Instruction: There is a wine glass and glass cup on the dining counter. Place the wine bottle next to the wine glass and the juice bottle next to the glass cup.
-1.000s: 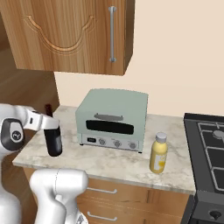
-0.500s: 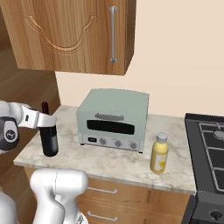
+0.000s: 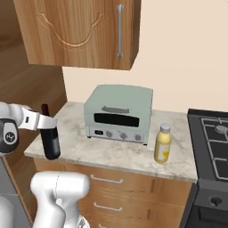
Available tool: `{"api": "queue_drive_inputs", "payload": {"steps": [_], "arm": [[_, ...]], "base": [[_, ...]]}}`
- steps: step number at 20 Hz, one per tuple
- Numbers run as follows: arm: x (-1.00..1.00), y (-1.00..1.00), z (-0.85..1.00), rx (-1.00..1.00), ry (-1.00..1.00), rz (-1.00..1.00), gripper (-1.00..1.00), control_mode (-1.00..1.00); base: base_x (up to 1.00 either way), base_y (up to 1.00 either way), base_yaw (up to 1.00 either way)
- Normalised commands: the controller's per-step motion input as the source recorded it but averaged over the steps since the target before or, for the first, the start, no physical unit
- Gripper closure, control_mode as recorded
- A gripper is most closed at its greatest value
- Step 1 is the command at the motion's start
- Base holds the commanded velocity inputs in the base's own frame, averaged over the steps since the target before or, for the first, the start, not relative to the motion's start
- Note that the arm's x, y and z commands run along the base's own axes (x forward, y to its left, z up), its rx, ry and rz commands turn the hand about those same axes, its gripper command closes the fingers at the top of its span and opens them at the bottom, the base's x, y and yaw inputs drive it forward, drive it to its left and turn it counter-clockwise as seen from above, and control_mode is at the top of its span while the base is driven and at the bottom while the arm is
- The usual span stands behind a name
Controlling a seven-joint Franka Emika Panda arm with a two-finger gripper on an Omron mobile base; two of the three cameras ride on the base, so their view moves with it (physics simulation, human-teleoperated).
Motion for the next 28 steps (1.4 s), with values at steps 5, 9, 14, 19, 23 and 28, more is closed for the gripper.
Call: {"api": "queue_drive_inputs", "payload": {"steps": [5, 9, 14, 19, 23, 28], "arm": [[0.0, 0.0, 0.0, 0.0, 0.0, 0.0, 1.0, 1.0], [0.0, 0.0, 0.0, 0.0, 0.0, 0.0, 1.0, 1.0], [0.0, 0.0, 0.0, 0.0, 0.0, 0.0, 1.0, 1.0], [0.0, 0.0, 0.0, 0.0, 0.0, 0.0, 1.0, 1.0], [0.0, 0.0, 0.0, 0.0, 0.0, 0.0, 1.0, 1.0], [0.0, 0.0, 0.0, 0.0, 0.0, 0.0, 1.0, 1.0]], "base": [[-0.53, 0.0, 0.0], [-0.52, 0.0, 0.0], [-0.36, 0.0, -0.22], [-0.19, 0.0, -0.62], [-0.13, 0.0, -0.77], [-0.07, 0.0, -0.83]]}}
